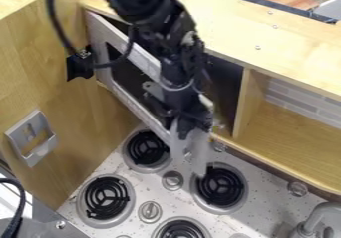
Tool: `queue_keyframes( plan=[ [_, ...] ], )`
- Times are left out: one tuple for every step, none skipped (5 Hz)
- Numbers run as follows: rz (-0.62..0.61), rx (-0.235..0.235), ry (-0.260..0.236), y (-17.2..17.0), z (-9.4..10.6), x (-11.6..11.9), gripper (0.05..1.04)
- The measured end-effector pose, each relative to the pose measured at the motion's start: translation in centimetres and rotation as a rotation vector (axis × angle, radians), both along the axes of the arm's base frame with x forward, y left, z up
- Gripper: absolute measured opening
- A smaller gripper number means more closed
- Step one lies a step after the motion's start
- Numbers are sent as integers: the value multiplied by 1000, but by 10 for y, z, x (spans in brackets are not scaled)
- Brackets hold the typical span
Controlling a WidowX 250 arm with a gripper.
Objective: Open microwave
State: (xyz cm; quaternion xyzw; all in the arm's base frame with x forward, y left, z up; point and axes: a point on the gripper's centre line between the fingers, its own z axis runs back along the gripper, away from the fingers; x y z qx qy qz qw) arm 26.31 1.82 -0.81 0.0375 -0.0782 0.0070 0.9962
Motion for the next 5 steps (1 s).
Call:
queue_keyframes(
  plan=[
    [-2, -6, 1, 4, 0, -6, 355],
    [5, -11, 9, 5, 0, -9, 424],
    [67, -30, 41, 12, -2, -14, 755],
    [56, -30, 34, 13, -1, -9, 980],
    [51, -28, 33, 13, 0, -7, 1000]
  ],
)
